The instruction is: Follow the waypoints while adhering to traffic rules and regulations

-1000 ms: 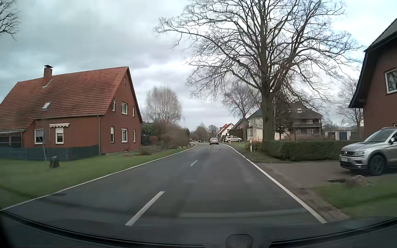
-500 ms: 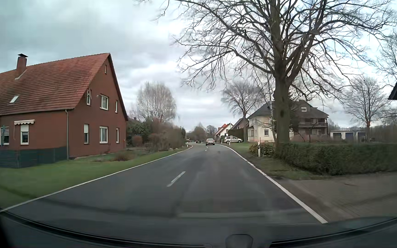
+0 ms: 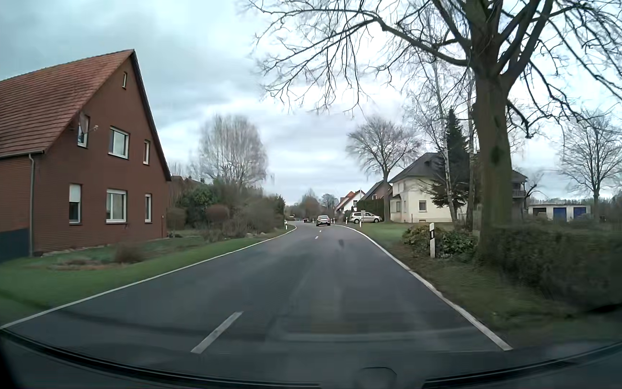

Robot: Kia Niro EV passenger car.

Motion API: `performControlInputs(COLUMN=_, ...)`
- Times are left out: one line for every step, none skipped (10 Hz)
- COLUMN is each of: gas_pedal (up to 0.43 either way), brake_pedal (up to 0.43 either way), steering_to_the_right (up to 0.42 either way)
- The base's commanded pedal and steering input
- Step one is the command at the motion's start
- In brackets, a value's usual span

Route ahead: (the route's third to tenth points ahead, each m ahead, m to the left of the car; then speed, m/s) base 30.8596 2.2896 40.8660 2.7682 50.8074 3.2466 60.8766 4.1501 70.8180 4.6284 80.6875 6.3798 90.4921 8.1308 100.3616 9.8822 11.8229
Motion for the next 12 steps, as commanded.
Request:
performControlInputs(gas_pedal=0.189, brake_pedal=0.000, steering_to_the_right=0.003)
performControlInputs(gas_pedal=0.177, brake_pedal=0.000, steering_to_the_right=0.002)
performControlInputs(gas_pedal=0.197, brake_pedal=0.000, steering_to_the_right=0.003)
performControlInputs(gas_pedal=0.220, brake_pedal=0.000, steering_to_the_right=0.002)
performControlInputs(gas_pedal=0.220, brake_pedal=0.000, steering_to_the_right=0.001)
performControlInputs(gas_pedal=0.228, brake_pedal=0.000, steering_to_the_right=0.001)
performControlInputs(gas_pedal=0.228, brake_pedal=0.000, steering_to_the_right=0.000)
performControlInputs(gas_pedal=0.228, brake_pedal=0.000, steering_to_the_right=0.000)
performControlInputs(gas_pedal=0.228, brake_pedal=0.000, steering_to_the_right=0.000)
performControlInputs(gas_pedal=0.240, brake_pedal=0.000, steering_to_the_right=0.000)
performControlInputs(gas_pedal=0.240, brake_pedal=0.000, steering_to_the_right=0.001)
performControlInputs(gas_pedal=0.240, brake_pedal=0.000, steering_to_the_right=0.000)
